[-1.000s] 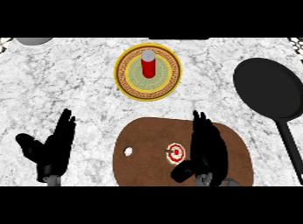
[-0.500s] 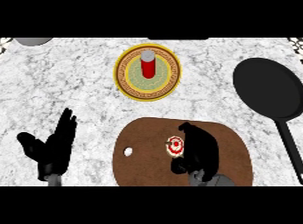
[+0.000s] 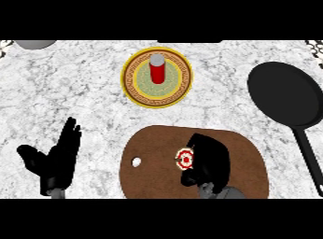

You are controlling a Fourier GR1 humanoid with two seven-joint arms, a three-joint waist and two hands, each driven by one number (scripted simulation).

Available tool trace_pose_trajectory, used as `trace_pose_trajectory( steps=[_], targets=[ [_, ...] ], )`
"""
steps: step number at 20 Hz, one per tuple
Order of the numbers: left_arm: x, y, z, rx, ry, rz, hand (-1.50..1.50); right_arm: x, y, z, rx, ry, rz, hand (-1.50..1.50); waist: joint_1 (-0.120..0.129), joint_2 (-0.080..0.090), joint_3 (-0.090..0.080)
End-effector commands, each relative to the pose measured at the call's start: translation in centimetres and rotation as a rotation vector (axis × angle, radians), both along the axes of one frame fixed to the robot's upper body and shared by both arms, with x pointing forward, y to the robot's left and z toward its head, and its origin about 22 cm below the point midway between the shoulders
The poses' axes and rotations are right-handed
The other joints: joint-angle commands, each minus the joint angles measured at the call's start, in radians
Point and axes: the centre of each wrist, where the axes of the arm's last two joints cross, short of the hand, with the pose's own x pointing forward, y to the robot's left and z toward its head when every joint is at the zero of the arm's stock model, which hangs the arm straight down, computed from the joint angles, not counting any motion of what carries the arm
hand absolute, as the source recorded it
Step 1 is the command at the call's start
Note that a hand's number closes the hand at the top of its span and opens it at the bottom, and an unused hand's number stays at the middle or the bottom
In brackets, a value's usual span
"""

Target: Pick the cupcake from the cutting board and place it in the pan

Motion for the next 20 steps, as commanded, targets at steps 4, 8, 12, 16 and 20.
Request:
trace_pose_trajectory(
  steps=[4,8,12,16,20],
  targets=[
    [-1.1,-0.8,-0.1,-0.029,0.049,-0.019,0.0,3.6,-0.6,-1.1,-0.027,0.04,0.144,1.5,0.012,0.011,-0.004],
    [-0.2,-0.9,-0.4,-0.027,0.051,-0.026,0.0,5.2,-1.1,0.4,-0.077,0.036,0.373,1.5,0.014,0.013,-0.004],
    [0.0,2.1,-0.5,-0.019,0.065,-0.01,0.0,2.9,-1.3,0.3,-0.147,-0.188,0.405,1.5,-0.002,0.008,-0.005],
    [-0.8,-0.1,0.0,-0.006,0.063,-0.009,0.0,2.8,-1.4,3.9,-0.195,-0.429,0.314,1.5,-0.01,0.002,-0.004],
    [-0.8,0.2,-1.1,0.005,0.068,0.013,0.0,2.5,-1.7,8.1,-0.188,-0.616,0.184,1.5,-0.018,0.003,-0.005]
  ],
)
